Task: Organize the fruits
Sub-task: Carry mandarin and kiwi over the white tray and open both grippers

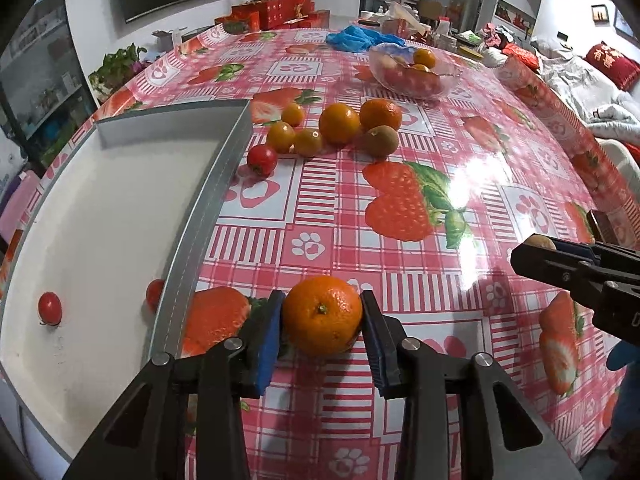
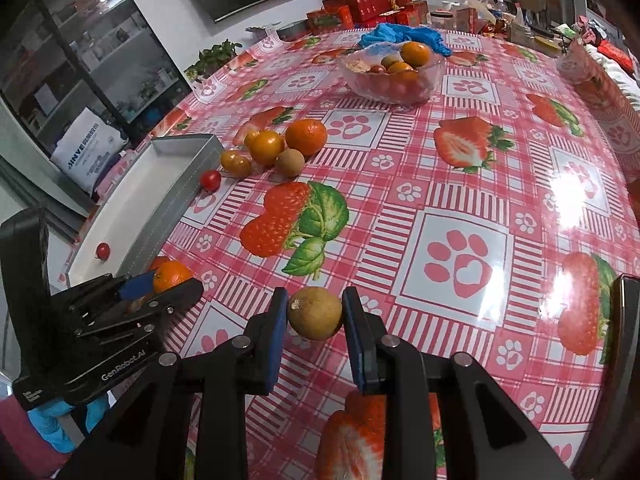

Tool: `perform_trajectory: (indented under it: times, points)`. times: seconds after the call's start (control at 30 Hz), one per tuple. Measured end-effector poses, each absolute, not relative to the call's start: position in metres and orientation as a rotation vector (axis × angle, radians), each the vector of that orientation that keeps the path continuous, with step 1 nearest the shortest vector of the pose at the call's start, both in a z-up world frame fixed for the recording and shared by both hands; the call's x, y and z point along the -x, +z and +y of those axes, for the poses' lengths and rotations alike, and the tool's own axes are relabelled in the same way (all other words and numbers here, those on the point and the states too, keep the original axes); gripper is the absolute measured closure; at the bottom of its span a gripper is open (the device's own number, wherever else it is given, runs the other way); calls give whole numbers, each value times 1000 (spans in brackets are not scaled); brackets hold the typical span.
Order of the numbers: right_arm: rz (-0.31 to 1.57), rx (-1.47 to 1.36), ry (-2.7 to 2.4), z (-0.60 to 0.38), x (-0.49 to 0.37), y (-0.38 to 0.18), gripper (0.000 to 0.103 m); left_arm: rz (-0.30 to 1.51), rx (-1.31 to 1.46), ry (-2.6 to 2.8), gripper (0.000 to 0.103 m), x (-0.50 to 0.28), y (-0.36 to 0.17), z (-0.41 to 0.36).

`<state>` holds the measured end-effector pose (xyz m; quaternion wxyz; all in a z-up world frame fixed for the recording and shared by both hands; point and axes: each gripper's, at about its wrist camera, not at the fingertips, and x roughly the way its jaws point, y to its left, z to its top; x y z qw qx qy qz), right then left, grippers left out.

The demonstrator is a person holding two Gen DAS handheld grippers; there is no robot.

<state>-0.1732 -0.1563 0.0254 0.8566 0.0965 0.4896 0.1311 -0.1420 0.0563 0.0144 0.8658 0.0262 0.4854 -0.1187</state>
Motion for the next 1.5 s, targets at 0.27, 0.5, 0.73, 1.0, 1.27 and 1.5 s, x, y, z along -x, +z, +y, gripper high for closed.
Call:
perform_trajectory:
  times: [0.27,0.5,0.73,1.0,1.27,1.5]
  points:
    - [1030,-187,290,-145,167,33,73,975,-25,-250,64,146,39,71]
    - [1035,-154,327,-119,155,39,73,919,2,-208,64,142,59,100]
    - [1039,-105,382,-78,140,47,73,903,35,-136,64,132,61,139]
    - [1046,-24,460,-20,123,51,73,904,72,-57,64,126,50,185]
    - [1054,51,530,35,108,51,73,912,104,-16,64,121,40,217]
    - [1070,115,555,67,95,45,73,917,131,16,64,115,32,238]
